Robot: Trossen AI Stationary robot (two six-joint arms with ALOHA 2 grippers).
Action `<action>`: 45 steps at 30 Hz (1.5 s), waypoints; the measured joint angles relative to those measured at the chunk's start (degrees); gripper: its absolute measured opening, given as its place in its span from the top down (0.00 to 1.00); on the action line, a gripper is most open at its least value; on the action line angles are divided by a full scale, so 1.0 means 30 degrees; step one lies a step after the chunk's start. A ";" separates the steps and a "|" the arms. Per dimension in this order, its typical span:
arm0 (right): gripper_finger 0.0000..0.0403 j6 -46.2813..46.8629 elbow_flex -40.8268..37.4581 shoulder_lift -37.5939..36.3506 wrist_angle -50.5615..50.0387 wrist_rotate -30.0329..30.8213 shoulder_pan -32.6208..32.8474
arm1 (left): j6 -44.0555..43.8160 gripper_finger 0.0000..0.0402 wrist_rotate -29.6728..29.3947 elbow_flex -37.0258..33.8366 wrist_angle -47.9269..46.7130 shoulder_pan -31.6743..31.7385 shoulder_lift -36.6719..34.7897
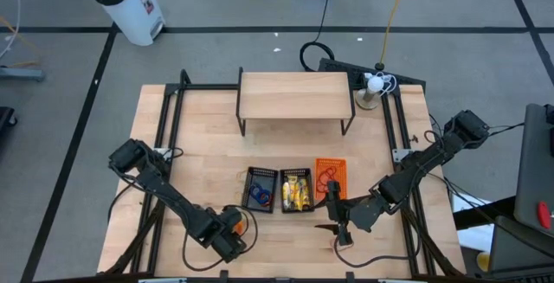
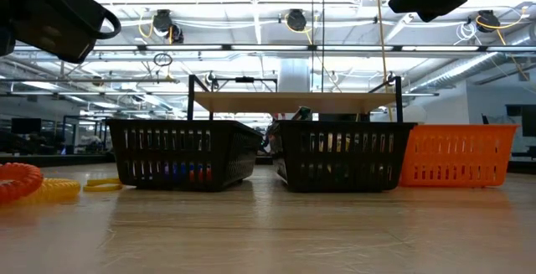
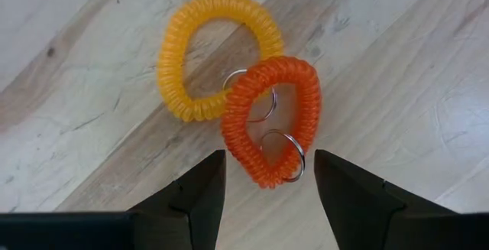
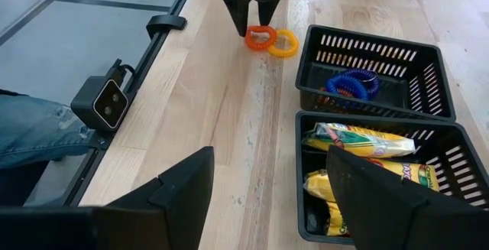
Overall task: Pick & Place Office Desk Supplies
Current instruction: Put the orange spring rubber band into the left black basket
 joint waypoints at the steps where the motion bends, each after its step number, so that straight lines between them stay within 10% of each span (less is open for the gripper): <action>1: 0.40 -0.0004 0.0000 0.0000 0.0000 0.0000 0.0000 | 0.0000 0.52 -0.0011 0.0000 0.0000 0.0000 0.0000; 12: 0.40 0.0000 0.0000 0.0000 0.0007 -0.0006 0.0000 | 0.0278 0.96 -0.0481 0.0022 -0.0102 -0.0001 -0.0014; 34: 0.40 -0.0058 0.0000 0.0000 0.0007 0.0000 -0.0015 | 0.2553 0.99 0.0731 0.1385 -0.1240 0.0087 0.0015; 45: 0.40 -0.0058 0.0000 0.0000 0.0006 0.0000 -0.0015 | 0.3300 0.99 0.0240 0.5335 -0.8678 0.0124 0.0015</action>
